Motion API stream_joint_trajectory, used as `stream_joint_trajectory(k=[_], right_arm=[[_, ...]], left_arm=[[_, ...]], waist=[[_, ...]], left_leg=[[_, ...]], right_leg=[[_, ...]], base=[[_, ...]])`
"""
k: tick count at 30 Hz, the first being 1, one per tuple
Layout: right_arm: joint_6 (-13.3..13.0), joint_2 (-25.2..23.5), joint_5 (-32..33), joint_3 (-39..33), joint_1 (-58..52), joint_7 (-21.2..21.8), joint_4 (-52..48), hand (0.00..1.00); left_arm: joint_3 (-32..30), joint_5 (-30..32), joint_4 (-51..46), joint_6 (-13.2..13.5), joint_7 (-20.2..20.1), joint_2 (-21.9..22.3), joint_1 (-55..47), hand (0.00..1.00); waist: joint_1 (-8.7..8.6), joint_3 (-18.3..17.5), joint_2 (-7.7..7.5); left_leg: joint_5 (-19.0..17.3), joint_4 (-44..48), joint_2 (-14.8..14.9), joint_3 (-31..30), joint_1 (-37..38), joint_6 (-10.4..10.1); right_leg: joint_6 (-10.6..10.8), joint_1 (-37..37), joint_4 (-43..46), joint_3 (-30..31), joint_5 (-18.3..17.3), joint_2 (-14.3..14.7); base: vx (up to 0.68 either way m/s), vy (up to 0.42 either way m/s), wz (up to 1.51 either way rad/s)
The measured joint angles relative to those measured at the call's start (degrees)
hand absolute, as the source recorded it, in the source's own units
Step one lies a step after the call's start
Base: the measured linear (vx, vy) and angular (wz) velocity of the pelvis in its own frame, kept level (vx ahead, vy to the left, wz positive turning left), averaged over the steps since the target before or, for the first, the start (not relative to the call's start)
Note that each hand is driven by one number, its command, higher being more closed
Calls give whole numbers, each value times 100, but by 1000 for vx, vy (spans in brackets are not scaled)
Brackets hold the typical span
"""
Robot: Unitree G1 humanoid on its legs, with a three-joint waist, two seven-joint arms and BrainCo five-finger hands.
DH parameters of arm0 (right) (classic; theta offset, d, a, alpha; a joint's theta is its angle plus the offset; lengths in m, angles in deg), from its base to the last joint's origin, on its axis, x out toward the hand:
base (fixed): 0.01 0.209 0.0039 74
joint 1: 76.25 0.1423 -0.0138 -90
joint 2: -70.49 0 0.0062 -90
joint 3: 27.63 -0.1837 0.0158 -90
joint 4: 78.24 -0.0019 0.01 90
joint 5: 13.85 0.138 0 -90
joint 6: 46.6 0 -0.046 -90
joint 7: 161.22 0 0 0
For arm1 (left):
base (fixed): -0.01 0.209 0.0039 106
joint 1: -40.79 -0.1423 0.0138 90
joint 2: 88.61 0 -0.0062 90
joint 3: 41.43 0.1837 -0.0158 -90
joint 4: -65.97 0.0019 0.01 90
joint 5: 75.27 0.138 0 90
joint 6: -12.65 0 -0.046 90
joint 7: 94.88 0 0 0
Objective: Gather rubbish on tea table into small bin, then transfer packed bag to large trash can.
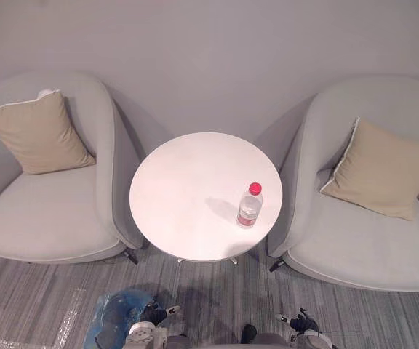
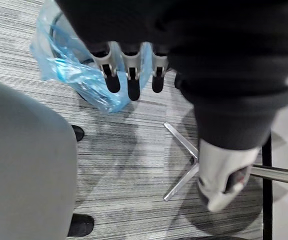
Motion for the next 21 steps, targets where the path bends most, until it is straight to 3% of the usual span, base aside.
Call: stream_joint_trajectory(k=[9, 14, 21], right_arm=[[-188, 401, -589, 565, -212, -69, -2916, 0], [-265, 541, -1182, 567, -275, -163, -3370, 0], [-266, 700, -1174, 553, -188, -394, -3570, 0]], left_arm=[[225, 61, -23, 11, 30, -55, -10, 0], [301, 140, -82, 35, 26, -65, -24, 0], [445, 233, -129, 35, 22, -36, -60, 0]], waist=[[4, -26, -15], [1, -41, 21], [0, -123, 160]], left_leg=[[52, -416, 5, 45, -4, 0], [22, -433, 29, 35, -23, -47], [44, -436, 62, -113, -69, -72]], right_leg=[[95, 97, -606, 78, 434, 50], [99, 96, -695, 145, 436, 113], [43, 91, -689, 47, 393, 164]], base=[[-131, 16, 0], [1, -5, -3], [116, -3, 9]])
